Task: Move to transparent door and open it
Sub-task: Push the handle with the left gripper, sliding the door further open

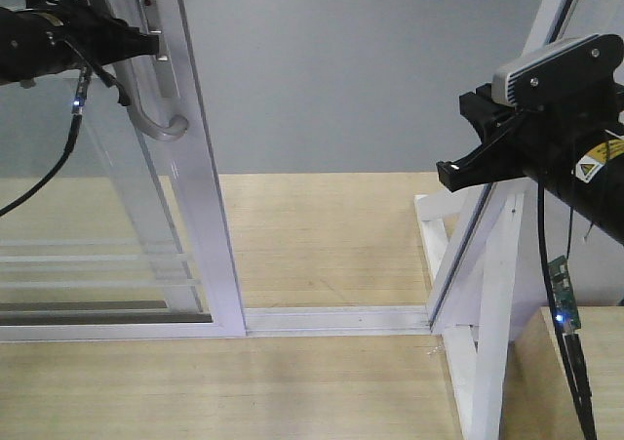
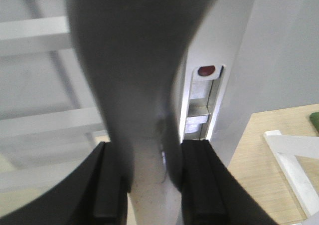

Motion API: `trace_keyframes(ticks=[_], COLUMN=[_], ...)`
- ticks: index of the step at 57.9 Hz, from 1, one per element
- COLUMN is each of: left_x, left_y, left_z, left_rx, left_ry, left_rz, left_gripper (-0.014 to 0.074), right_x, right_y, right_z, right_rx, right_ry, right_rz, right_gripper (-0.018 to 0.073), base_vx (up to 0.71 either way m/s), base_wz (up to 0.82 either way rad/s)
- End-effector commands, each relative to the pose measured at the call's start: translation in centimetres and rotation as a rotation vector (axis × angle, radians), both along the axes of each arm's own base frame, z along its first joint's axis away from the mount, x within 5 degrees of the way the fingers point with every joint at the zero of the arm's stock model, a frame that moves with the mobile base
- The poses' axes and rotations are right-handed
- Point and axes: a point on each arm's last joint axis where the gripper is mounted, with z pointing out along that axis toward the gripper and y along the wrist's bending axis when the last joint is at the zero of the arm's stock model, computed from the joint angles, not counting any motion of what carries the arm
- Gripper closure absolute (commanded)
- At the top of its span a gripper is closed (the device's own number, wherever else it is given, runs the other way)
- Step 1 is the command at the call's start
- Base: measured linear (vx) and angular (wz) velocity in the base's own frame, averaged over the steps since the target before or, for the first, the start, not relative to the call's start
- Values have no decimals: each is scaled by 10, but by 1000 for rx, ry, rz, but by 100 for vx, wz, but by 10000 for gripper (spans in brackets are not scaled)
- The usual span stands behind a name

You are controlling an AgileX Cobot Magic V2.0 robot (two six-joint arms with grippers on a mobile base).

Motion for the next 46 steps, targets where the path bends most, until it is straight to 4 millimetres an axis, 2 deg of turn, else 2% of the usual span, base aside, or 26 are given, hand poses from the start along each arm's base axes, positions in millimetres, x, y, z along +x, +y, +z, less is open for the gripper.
trace_keyframes(ticks=[1,15,25,36,46], left_x=[-12,-16,-24,-47,-85], left_y=[15,38,39,37,38], left_z=[79,84,84,90,90], left_rx=[-11,-4,9,126,130], left_ry=[-339,-335,-242,-137,-155], left_rz=[69,119,91,8,15], left_gripper=[596,596,596,596,596], right_x=[2,2,2,0,-11], right_y=[-1,-1,-1,-2,-5], right_z=[21,21,21,22,28], right_rx=[33,33,33,30,26], right_ry=[-129,-129,-128,-117,-93], right_rz=[-10,-10,-10,-8,-1], right_gripper=[564,564,564,564,564], base_vx=[0,0,0,0,0], base_wz=[0,0,0,0,0])
